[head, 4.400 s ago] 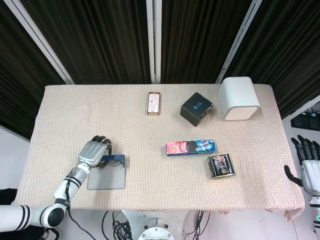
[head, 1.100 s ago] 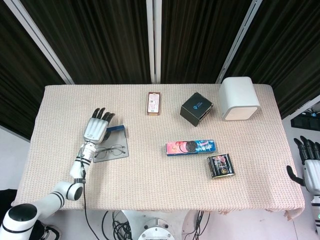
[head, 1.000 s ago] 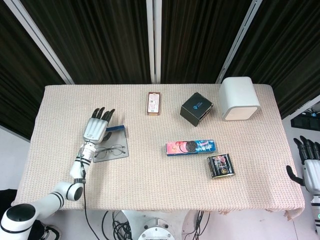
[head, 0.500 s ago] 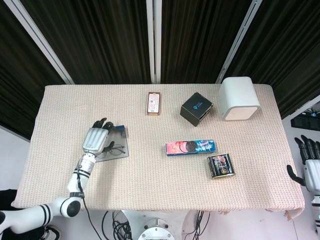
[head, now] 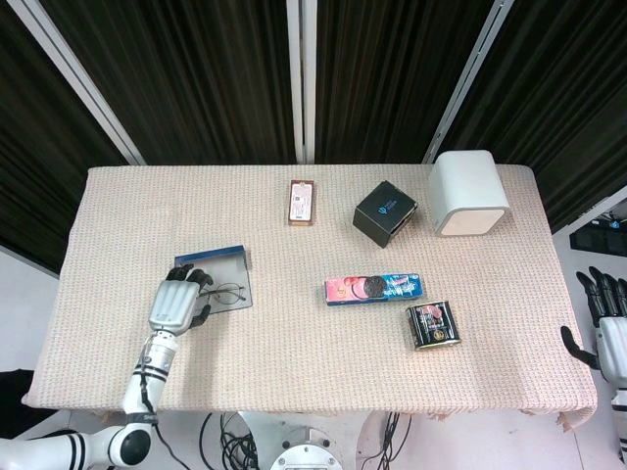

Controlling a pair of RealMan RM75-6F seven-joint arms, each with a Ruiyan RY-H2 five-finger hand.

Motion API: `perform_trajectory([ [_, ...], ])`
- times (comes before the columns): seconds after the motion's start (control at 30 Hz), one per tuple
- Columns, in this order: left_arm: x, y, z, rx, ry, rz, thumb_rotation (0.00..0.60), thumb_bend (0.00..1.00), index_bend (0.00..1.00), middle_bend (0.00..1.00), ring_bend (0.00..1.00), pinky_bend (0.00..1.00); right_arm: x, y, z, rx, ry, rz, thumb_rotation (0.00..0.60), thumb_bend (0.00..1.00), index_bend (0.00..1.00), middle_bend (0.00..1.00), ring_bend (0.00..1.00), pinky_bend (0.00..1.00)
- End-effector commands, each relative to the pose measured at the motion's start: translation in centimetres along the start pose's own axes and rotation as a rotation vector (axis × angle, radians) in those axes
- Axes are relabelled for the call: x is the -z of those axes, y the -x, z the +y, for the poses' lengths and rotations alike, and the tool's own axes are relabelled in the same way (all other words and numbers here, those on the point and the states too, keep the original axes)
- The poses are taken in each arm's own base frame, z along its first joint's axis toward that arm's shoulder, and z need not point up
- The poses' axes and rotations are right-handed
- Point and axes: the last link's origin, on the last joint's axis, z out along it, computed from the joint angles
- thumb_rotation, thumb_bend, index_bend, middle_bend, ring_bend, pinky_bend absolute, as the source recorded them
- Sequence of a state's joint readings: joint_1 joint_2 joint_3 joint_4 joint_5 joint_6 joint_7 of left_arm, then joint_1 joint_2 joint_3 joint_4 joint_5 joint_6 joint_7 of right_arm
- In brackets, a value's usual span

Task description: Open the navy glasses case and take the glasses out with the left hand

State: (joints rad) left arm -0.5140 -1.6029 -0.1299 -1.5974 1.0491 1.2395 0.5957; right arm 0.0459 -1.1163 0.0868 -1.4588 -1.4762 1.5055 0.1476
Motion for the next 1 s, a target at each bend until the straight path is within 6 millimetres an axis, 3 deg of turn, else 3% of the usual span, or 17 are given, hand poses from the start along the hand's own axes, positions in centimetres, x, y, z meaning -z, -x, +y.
perform_trajectory([
  [0.03,-0.4,0.6,0.0,-0.005,-0.008,-0.002,0.6,0.34,0.35,0.26,0.13,0.19,0.0,0.0,0.1,-0.002,0.004,0.0,0.6,0.3,0.0,0.0,0.0,0.0],
  [0.57,-2.4,2.5,0.1,-0.003,-0.036,-0.051,0.6,0.31,0.37,0.27,0.13,0.19,-0.3,0.3,0.5,-0.003,0.015,-0.014,0.6,0.3,0.0,0.0,0.0,0.0],
  [1.0,-2.4,2.7,0.0,0.015,-0.038,-0.059,0.6,0.43,0.55,0.29,0.15,0.2,-0.4,0.4,0.6,-0.003,0.017,-0.021,0.6,0.3,0.0,0.0,0.0,0.0],
])
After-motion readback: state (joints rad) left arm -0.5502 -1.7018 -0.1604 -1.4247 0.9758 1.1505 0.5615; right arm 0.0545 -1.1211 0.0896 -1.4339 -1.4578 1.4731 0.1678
